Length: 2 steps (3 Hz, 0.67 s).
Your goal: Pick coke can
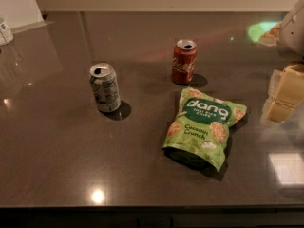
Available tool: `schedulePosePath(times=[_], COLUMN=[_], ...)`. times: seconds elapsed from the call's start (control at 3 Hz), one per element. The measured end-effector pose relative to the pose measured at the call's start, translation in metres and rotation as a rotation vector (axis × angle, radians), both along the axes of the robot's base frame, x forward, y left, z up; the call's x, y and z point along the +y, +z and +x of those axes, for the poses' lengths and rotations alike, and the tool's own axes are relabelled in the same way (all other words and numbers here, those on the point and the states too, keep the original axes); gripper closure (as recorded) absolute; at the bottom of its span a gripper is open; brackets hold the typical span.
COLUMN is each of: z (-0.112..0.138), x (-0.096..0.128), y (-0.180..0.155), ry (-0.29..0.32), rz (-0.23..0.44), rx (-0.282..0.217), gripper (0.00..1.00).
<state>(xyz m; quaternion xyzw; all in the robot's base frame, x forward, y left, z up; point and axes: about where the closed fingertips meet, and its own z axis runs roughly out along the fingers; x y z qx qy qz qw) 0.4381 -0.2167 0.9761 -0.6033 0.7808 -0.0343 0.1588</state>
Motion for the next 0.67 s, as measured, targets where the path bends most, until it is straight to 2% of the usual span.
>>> schedulePosePath(times=[0.33, 0.67], z=[0.0, 0.011], x=[0.0, 0.006], y=[0.0, 0.0], ry=[0.0, -0.014], rz=[0.001, 0.027], rx=[-0.002, -0.016], gripper=[0.0, 0.0])
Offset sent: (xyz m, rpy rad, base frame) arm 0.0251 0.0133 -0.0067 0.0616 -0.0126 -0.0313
